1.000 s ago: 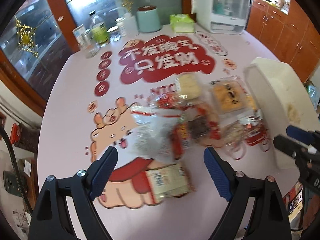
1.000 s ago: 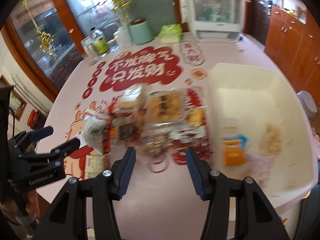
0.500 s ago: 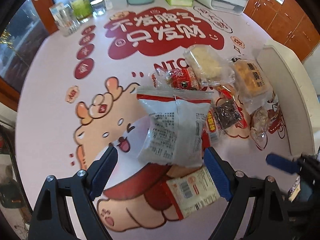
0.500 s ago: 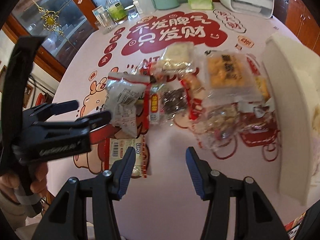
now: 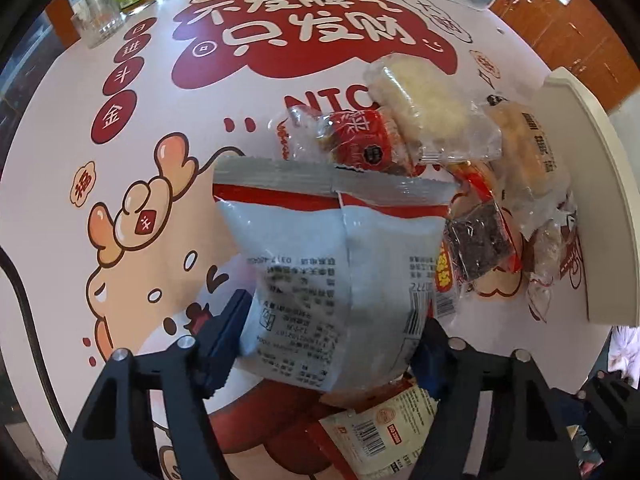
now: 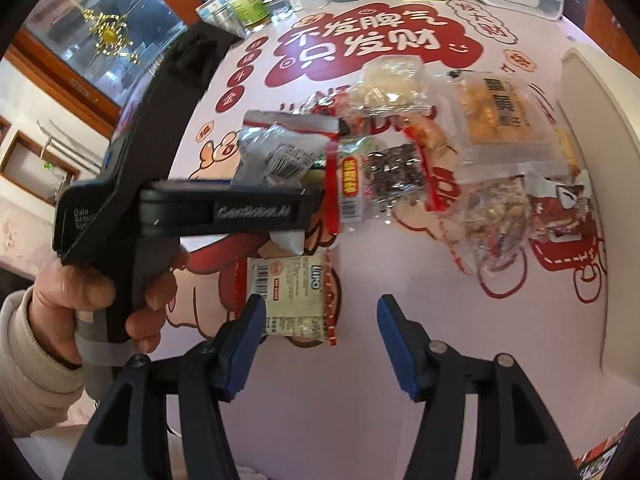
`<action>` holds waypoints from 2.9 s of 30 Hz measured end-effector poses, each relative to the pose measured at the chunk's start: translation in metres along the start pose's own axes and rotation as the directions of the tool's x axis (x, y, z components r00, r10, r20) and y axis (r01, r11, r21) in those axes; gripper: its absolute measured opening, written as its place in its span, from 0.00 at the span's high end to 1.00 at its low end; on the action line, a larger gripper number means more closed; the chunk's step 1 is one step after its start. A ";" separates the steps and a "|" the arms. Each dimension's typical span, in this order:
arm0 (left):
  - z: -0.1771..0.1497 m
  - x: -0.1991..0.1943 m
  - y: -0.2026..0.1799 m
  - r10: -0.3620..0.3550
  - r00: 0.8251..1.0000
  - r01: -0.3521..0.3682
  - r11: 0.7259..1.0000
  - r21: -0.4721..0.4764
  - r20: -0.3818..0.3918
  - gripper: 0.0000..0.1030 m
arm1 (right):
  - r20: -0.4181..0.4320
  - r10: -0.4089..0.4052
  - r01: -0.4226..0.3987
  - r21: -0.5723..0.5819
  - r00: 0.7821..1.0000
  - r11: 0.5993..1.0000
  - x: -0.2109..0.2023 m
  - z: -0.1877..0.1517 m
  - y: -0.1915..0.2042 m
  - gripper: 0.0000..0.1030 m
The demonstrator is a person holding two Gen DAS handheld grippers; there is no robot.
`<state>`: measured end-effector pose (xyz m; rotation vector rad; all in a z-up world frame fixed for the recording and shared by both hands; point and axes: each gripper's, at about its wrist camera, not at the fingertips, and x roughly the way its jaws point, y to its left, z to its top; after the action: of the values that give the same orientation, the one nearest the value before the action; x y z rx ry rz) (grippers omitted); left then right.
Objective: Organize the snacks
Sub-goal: 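Grasp the grey red-topped snack bag with the left gripper while the right grasps the Lipo biscuit pack, then lift both held packs off the table toward the white tray, then lower both packs into the white tray and open both grippers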
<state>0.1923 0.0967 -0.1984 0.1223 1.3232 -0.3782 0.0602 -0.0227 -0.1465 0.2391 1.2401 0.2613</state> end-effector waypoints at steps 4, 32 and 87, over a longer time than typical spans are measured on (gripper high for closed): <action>-0.004 -0.007 0.009 0.031 0.999 -0.031 1.000 -0.005 0.030 0.42 | -0.032 -0.003 0.002 -0.040 0.999 0.999 0.015 0.001 0.013 0.41; -0.057 -0.056 0.073 0.101 0.992 -0.091 0.988 -0.128 0.080 0.42 | -0.080 -0.214 0.193 -0.211 0.974 0.958 0.078 0.005 0.079 0.31; 0.096 -0.059 -0.347 0.028 0.978 -0.084 0.961 0.262 0.208 0.42 | 0.307 -0.431 0.323 0.344 0.849 0.882 -0.183 0.026 -0.295 0.49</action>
<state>0.1516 -0.2441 -0.0740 0.3406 1.0594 -0.5082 0.0489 -0.3620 -0.0690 0.2656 0.9095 -0.3028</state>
